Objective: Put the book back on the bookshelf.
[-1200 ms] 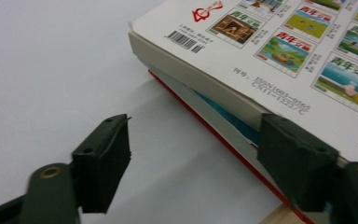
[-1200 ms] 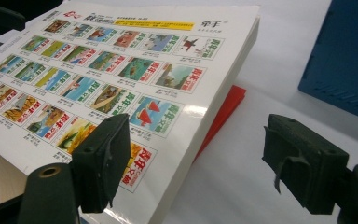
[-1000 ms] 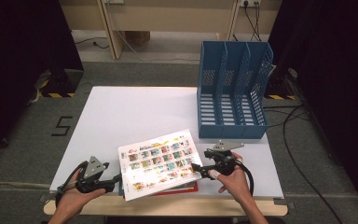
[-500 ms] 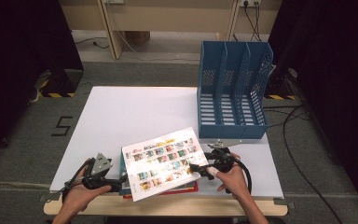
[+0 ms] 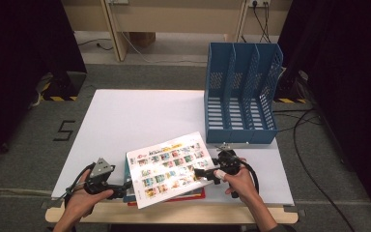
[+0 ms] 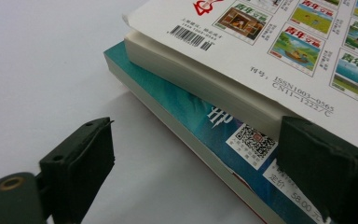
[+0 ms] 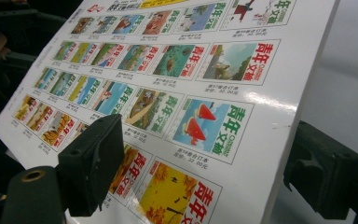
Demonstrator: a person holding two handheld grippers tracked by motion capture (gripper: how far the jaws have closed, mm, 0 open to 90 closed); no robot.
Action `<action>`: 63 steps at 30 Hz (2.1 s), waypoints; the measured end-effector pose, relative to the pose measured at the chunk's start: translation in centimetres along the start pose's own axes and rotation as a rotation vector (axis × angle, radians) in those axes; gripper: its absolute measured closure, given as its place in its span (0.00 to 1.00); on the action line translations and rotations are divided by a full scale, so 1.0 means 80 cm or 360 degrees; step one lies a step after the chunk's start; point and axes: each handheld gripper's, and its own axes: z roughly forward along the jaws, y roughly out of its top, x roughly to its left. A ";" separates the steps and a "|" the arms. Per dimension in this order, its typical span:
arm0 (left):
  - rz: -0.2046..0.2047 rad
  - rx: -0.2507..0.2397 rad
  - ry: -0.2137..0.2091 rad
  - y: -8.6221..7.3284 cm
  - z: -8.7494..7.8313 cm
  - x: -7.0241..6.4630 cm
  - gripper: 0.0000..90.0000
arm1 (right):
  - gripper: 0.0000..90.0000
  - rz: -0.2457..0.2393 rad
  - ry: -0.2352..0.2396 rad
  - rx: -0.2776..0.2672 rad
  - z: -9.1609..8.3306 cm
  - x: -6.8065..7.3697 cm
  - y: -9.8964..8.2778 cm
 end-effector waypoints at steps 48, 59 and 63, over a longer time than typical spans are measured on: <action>-0.0220 -0.0204 -0.0091 -0.009 0.004 0.021 0.16 | 0.80 -0.0409 0.0003 0.0104 -0.052 0.102 0.178; -0.0254 -0.0147 0.0126 -0.018 0.005 0.054 0.16 | 0.81 -0.0490 -0.0216 0.0134 -0.094 0.114 0.206; -0.0250 -0.0095 0.0193 -0.019 0.014 0.063 0.16 | 0.81 -0.0491 -0.0337 0.0132 -0.124 0.113 0.209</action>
